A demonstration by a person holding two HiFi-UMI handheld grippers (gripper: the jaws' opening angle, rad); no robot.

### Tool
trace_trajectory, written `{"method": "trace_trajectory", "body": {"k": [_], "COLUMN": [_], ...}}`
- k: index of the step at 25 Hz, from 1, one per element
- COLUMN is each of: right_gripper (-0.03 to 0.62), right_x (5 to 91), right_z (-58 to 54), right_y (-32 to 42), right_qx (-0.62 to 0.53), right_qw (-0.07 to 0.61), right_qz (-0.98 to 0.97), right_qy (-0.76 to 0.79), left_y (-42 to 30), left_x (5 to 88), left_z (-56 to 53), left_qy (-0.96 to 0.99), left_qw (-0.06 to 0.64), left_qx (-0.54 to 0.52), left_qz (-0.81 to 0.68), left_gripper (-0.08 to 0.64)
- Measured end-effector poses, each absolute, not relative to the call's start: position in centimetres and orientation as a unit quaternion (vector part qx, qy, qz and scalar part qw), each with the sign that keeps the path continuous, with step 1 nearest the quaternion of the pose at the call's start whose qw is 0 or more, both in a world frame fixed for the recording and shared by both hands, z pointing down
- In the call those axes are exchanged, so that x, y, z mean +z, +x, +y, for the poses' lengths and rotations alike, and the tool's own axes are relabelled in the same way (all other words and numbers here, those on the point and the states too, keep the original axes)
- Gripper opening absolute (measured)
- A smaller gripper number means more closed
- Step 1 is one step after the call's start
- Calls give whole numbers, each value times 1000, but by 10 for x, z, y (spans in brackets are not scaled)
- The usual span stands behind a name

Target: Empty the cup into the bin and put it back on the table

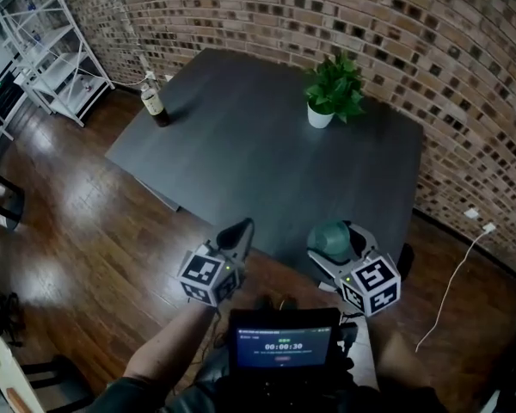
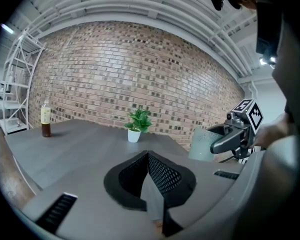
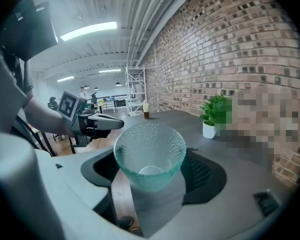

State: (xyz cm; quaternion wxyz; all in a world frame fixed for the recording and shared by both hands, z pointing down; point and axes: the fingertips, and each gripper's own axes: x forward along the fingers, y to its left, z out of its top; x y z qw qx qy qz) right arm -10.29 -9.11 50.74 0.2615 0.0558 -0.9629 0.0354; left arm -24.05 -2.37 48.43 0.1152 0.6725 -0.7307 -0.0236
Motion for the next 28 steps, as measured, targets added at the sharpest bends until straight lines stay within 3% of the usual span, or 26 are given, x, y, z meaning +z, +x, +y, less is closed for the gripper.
{"method": "trace_trajectory", "body": {"k": [28], "right_gripper": [385], "right_x": [654], "right_z": [-90], "right_y": [-138], "right_qx": [11], "right_qw": [299], "right_qz": [-954], "right_qy": [8], "left_y": [-233], "left_x": [592], "left_z": [-43], "left_qy": [666], "left_qw": [138], "left_qx": [15], "left_qz": [-733], "left_gripper": [0]}}
